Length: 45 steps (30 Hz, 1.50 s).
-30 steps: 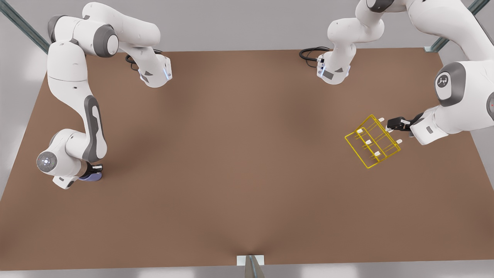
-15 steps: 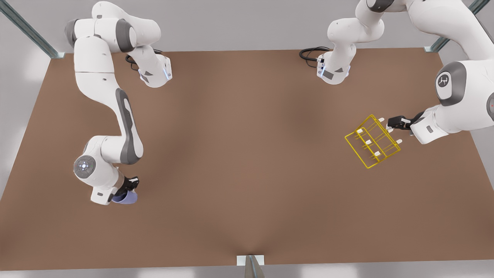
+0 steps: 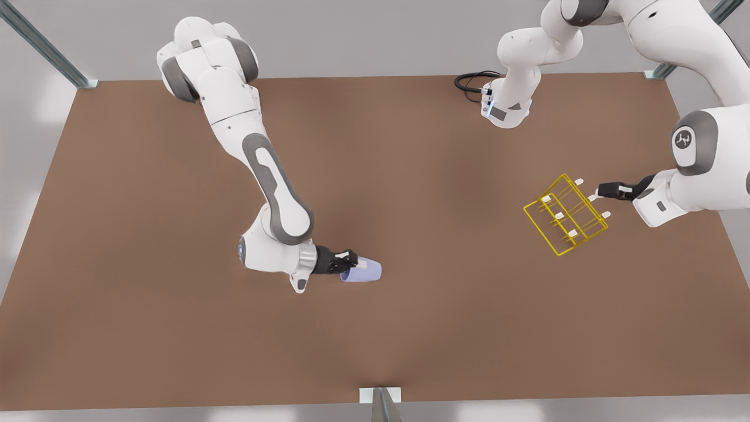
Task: Place the cup on the cup holder
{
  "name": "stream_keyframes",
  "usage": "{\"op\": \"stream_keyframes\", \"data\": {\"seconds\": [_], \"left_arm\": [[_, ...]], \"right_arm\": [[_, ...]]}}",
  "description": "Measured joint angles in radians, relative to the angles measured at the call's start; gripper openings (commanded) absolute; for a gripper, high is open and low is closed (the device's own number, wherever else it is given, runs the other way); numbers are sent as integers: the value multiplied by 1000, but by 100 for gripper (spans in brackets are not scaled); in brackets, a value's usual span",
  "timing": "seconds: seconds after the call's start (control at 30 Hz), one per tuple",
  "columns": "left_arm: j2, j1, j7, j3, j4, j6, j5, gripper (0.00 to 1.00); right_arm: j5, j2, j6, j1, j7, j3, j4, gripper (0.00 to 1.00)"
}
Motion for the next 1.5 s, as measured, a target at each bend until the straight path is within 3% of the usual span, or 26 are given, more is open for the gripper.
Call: {"op": "stream_keyframes", "data": {"seconds": [0.23, 0.57, 0.6, 0.63, 0.97, 1.1, 1.2, 1.33, 1.4, 1.5], "left_arm": [[-13, 0, 0, 0, 1, -13, 2, 100], [-14, -1, 0, -2, 1, -19, 4, 100], [-14, -2, -1, -2, 1, -20, 4, 100], [-14, -2, -1, -2, 1, -20, 5, 100], [-6, 1, -4, -3, 40, -40, -4, 100], [-3, -52, -15, -2, 40, -39, -5, 100], [24, -237, -77, -4, 33, -25, -3, 100], [64, -432, -264, -13, -77, 99, -20, 100], [174, -488, -411, -14, -73, 201, -26, 100], [288, -515, -677, -15, -40, 368, -24, 100]], "right_arm": [[380, 193, -1, 92, -17, 45, 150, 21], [466, 277, -2, 126, -54, 45, 156, 21], [467, 279, -2, 126, -56, 44, 156, 26], [466, 280, -2, 126, -58, 44, 157, 100], [397, 269, -12, 75, -72, 41, 146, 100], [259, 264, -73, -22, -71, 39, 125, 100], [33, 257, -184, -171, -70, 31, 116, 100], [-411, 220, -402, -283, -71, -133, 207, 100], [-650, 92, -494, -334, -70, -173, 249, 100], [-1021, -236, -619, -323, -25, -180, 253, 100]]}}
